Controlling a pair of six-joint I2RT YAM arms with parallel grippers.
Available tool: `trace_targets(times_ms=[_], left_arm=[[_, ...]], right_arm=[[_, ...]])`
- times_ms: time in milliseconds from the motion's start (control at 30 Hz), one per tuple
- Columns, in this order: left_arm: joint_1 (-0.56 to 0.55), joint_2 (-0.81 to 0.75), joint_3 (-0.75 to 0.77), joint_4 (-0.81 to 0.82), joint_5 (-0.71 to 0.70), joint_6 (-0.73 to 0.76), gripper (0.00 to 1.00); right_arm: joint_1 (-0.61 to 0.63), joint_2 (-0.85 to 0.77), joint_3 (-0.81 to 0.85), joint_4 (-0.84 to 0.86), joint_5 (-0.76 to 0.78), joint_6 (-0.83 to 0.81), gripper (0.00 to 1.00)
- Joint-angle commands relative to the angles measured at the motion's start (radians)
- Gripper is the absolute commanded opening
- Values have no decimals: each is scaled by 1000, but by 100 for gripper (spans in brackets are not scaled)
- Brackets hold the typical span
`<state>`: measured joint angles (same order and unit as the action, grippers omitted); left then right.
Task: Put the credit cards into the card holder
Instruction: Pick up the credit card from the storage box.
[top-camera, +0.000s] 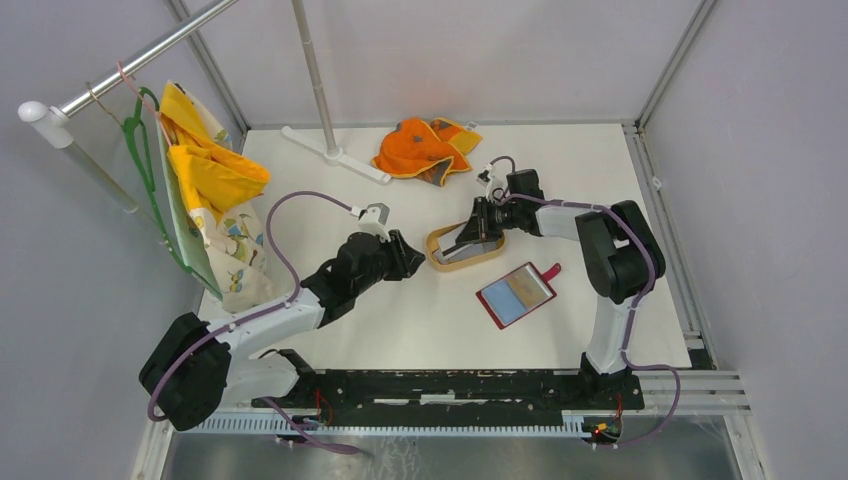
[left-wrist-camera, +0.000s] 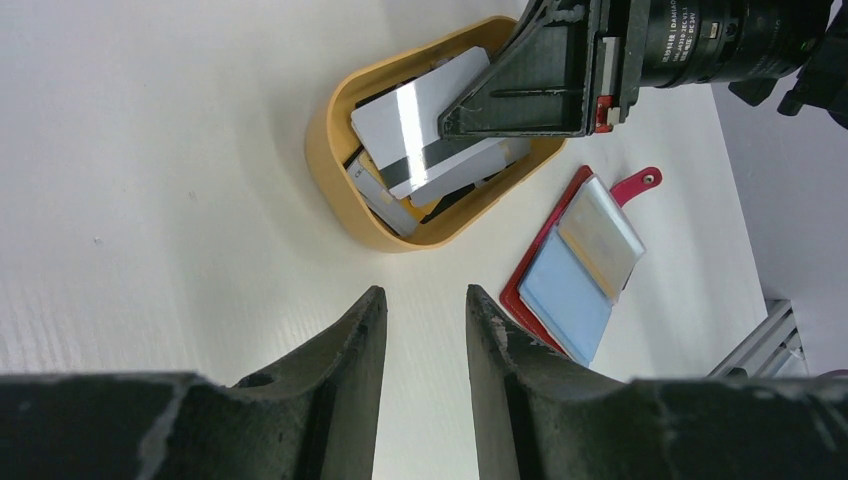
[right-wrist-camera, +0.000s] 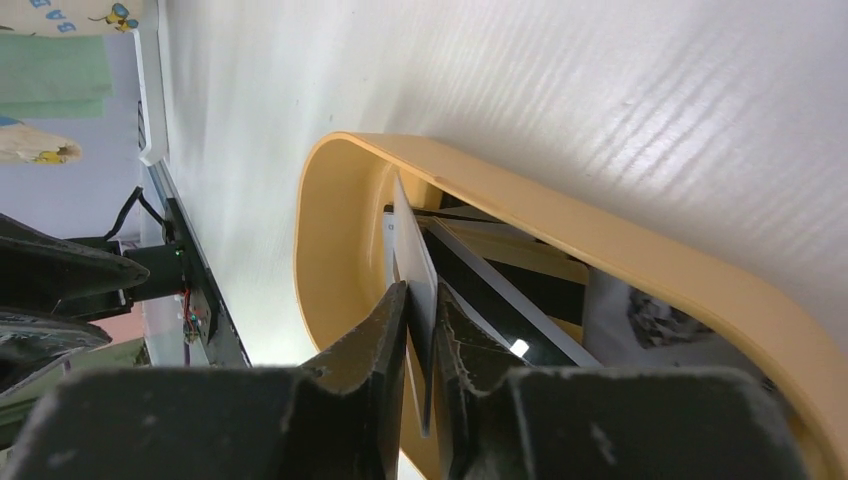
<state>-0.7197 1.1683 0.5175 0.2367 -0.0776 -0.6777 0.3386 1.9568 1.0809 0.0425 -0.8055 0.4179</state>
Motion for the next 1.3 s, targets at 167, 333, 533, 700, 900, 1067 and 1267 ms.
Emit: trace_targets(times_ms=[167, 333, 533, 700, 900, 1067, 1267], left_arm=[[-3, -30, -9, 18, -16, -6, 42], [-2, -27, -9, 19, -15, -6, 42], [-3, -27, -11, 19, -14, -6, 42], [-3, -24, -11, 22, -13, -7, 42], [-3, 2, -10, 55, 3, -14, 42], [-3, 20, -12, 76, 12, -19, 42], [-4, 21, -13, 77, 11, -20, 42]], right_arm=[[-42, -46, -16, 10, -44, -4, 25], [-58, -46, -23, 5, -46, -6, 28], [-73, -47, -27, 6, -58, 0, 29], [-79, -50, -43, 40, -83, 35, 30], [-50, -29, -52, 84, -96, 72, 31], [8, 3, -17, 38, -33, 40, 35], [37, 34, 2, 22, 18, 37, 35]])
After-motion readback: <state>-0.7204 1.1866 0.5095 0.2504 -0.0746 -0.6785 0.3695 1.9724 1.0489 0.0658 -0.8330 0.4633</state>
